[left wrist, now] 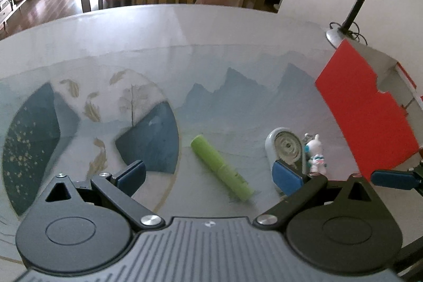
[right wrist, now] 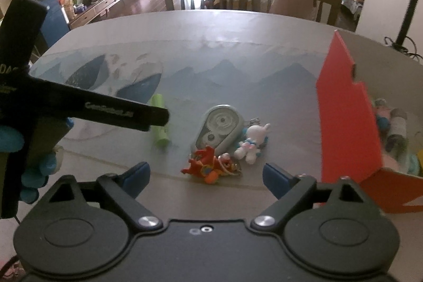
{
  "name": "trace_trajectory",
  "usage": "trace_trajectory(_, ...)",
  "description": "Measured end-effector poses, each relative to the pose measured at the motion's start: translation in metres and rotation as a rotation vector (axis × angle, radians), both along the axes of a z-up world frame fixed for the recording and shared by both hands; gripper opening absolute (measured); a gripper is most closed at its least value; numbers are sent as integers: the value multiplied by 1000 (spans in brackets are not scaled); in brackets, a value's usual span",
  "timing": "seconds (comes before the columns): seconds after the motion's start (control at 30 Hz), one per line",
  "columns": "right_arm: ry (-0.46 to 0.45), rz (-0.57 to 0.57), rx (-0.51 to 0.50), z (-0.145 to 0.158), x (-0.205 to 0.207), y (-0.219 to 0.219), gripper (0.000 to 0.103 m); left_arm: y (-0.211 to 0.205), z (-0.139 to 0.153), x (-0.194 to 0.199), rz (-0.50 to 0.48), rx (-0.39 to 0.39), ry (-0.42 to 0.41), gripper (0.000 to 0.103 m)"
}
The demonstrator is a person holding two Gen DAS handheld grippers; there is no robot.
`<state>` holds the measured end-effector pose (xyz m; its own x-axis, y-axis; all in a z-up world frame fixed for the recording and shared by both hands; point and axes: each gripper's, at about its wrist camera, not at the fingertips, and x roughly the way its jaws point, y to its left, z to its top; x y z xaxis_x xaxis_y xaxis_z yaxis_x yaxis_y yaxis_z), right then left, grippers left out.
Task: Organize rigid objects
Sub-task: 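Withdraw both tools from the box over the remaining table items, then grasp the lime-green stick with the left tool while the right tool grasps the orange figure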
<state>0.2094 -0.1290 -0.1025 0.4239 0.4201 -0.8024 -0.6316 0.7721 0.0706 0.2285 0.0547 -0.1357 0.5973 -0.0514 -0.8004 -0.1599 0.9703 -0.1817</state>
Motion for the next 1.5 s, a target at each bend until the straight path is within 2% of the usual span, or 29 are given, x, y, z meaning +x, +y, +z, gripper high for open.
trace_trajectory(0.37, 36, -2, 14, -20, 13, 3, 78, -3, -17, 17, 1, -3, 25, 102)
trace_trajectory(0.6, 67, -7, 23, -28, 22, 2, 76, -3, -25, 21, -12, -10, 35, 101)
trace_trajectory(0.8, 79, -14, 21, -32, 26, 2, 73, -5, -26, 23, -19, -3, 22, 94)
trace_trajectory(0.9, 76, -14, 9, -33, 26, 2, 69, -8, -25, 21, -28, 12, 12, 84)
trace_trajectory(1.03, 75, -14, 5, -34, 27, 1, 64, -12, -24, 19, -46, 31, -3, 65)
trace_trajectory(1.07, 76, -13, 7, -33, 27, 0, 63, -12, -24, 19, -50, 32, -5, 64)
trace_trajectory(1.27, 74, -13, 12, -30, 26, -3, 60, -13, -23, 18, -62, 42, -13, 33)
trace_trajectory(1.33, 75, -16, 20, -29, 26, -5, 58, -14, -23, 17, -69, 43, -14, 29)
trace_trajectory(1.4, 71, -17, 27, -26, 25, -7, 55, -14, -23, 17, -79, 44, -13, 20)
trace_trajectory(1.43, 68, -18, 30, -24, 24, -7, 50, -14, -22, 17, -84, 44, -13, 17)
trace_trajectory(1.5, 70, -15, 45, -20, 22, -9, 36, -15, -22, 16, -91, 55, -14, 17)
